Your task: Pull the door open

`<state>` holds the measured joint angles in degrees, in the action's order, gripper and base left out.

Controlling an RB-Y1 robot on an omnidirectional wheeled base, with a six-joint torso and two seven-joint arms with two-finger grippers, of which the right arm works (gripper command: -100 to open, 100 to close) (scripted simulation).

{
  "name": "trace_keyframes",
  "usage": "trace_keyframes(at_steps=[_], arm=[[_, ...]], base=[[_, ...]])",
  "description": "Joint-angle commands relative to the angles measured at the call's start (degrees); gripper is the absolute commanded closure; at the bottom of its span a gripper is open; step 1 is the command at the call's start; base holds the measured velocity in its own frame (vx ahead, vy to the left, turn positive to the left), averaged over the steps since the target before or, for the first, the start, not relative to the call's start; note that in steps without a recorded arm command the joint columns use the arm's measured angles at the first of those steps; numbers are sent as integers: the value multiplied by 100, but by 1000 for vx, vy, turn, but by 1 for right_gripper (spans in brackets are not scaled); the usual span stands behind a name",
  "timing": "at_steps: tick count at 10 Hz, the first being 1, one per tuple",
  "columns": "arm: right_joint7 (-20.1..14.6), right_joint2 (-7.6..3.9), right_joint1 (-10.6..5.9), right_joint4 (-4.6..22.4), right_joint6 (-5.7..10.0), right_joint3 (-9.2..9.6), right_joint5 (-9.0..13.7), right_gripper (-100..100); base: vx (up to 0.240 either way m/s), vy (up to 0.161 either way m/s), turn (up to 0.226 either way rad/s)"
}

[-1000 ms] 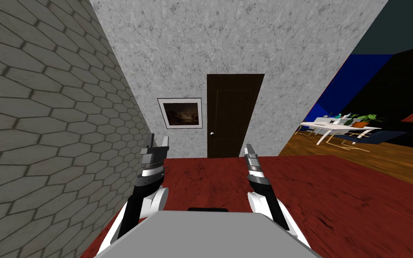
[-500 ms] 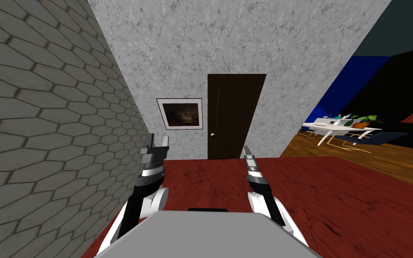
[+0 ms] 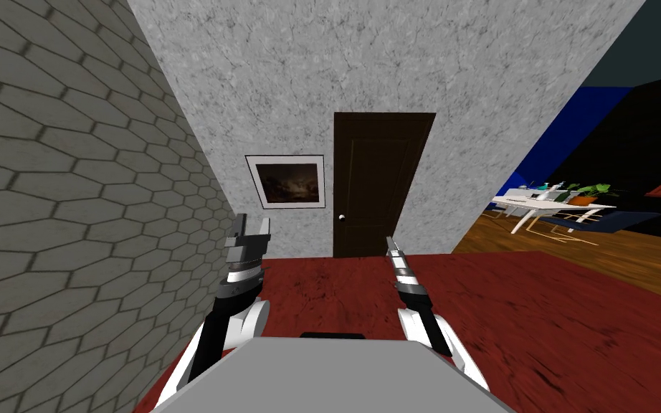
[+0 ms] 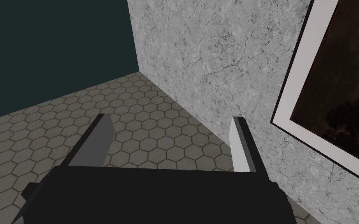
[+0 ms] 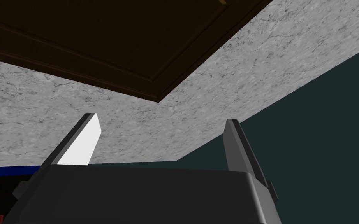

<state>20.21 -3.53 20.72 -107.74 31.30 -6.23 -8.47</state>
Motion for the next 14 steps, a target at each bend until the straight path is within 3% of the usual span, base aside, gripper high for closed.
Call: trace_keyframes(at_steps=[1, 14], arm=[[144, -26, -88, 213, 59, -66, -105, -100], [1306, -129, -673, 1871, 567, -574, -998, -100]], base=[[104, 27, -11], [98, 35, -11]])
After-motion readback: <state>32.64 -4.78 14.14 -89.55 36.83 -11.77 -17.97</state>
